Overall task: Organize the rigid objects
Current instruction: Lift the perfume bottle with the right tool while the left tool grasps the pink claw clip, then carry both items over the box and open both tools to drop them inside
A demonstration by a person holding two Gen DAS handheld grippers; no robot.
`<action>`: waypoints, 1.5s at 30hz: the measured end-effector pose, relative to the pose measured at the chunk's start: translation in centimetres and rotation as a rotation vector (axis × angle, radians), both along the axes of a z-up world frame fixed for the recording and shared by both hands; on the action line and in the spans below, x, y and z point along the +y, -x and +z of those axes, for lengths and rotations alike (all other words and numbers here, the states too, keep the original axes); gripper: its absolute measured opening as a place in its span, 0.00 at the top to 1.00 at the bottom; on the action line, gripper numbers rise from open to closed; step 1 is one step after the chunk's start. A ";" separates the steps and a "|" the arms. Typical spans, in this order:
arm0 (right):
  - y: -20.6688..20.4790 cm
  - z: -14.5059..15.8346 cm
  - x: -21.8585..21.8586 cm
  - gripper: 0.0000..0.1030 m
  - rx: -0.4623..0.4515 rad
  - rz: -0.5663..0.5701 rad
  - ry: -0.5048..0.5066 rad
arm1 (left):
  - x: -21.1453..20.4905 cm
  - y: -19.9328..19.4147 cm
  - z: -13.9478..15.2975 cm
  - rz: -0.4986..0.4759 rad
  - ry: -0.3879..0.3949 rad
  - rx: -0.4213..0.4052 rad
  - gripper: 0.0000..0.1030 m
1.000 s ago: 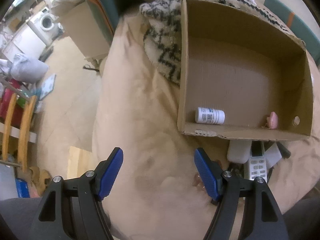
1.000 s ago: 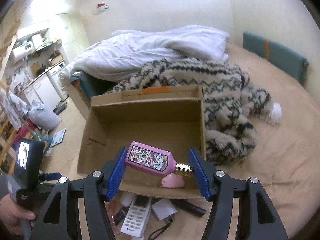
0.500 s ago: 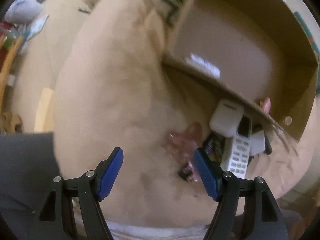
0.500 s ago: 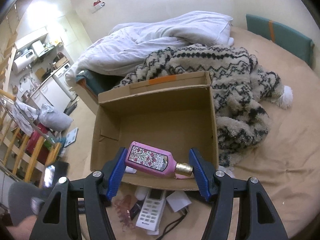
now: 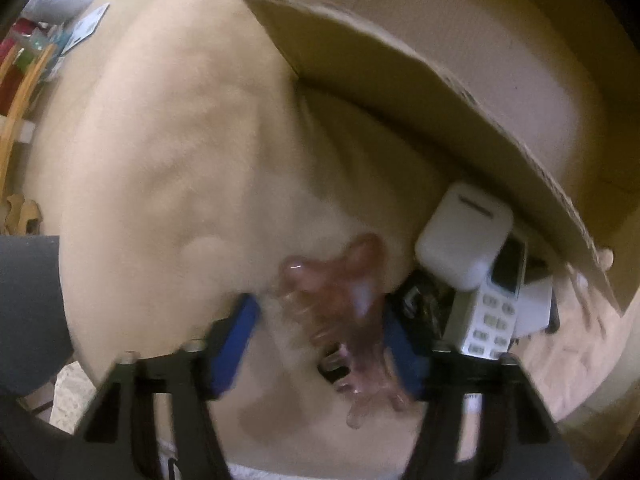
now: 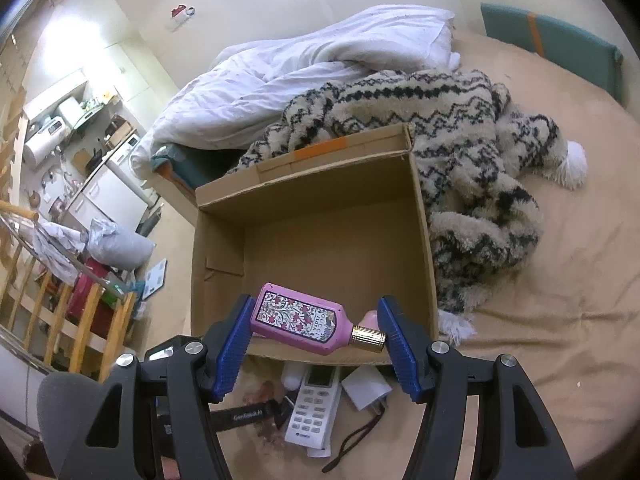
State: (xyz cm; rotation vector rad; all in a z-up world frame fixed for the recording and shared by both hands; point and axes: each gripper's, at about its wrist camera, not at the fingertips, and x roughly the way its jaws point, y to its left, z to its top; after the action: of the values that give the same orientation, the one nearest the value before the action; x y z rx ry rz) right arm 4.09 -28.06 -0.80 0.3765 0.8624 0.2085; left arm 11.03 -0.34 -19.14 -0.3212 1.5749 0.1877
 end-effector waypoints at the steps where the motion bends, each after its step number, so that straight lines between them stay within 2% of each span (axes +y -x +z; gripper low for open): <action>1: 0.0 0.0 0.0 0.36 0.002 0.000 -0.001 | 0.1 -0.1 -0.2 -0.017 -0.022 0.008 0.61; 3: -0.1 0.0 0.0 0.36 0.002 0.000 -0.001 | 0.1 -0.3 -0.4 -0.050 -0.027 0.007 0.61; 8: -0.2 -0.2 0.2 0.36 0.013 0.003 0.005 | -1.0 -1.2 -0.7 -0.213 -0.109 0.014 0.59; 12: -0.5 -0.5 0.8 0.36 0.019 0.014 0.023 | -3.5 -1.7 -1.0 -0.229 -0.153 0.005 0.60; 15: -0.6 -0.8 0.9 0.36 0.021 0.015 0.045 | -3.8 -1.7 -1.0 -0.222 -0.154 -0.011 0.61; 18: -0.5 -1.2 0.7 0.36 0.033 0.012 0.052 | -3.3 -1.3 -0.6 -0.259 -0.133 -0.031 0.61; 23: -0.4 -1.1 0.3 0.36 0.034 -0.002 0.047 | -1.7 0.3 1.4 -0.266 -0.166 -0.056 0.61; 27: -0.4 -1.1 0.1 0.36 0.033 -0.007 0.045 | -0.5 1.5 3.4 -0.278 -0.178 -0.084 0.61; 29: -0.4 -1.0 0.0 0.36 0.033 -0.008 0.047 | 0.2 1.5 5.0 -0.270 -0.198 -0.125 0.61; 36: -0.4 -0.9 -0.9 0.36 0.033 -0.035 0.036 | 2.0 0.8 11.5 -0.212 -0.235 -0.284 0.62; 42: -0.9 -0.8 -1.4 0.36 0.029 -0.048 0.032 | 2.9 -0.5 18.1 -0.172 -0.259 -0.455 0.62; 45: -1.5 -0.3 -1.4 0.36 0.009 -0.045 0.055 | 3.4 -1.7 19.7 -0.170 -0.259 -0.516 0.62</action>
State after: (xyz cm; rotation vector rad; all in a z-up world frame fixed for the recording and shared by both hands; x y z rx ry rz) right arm 5.60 -29.47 -1.13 0.3452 0.8662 0.1415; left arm 12.74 3.07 0.52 -0.0240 1.0452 0.1594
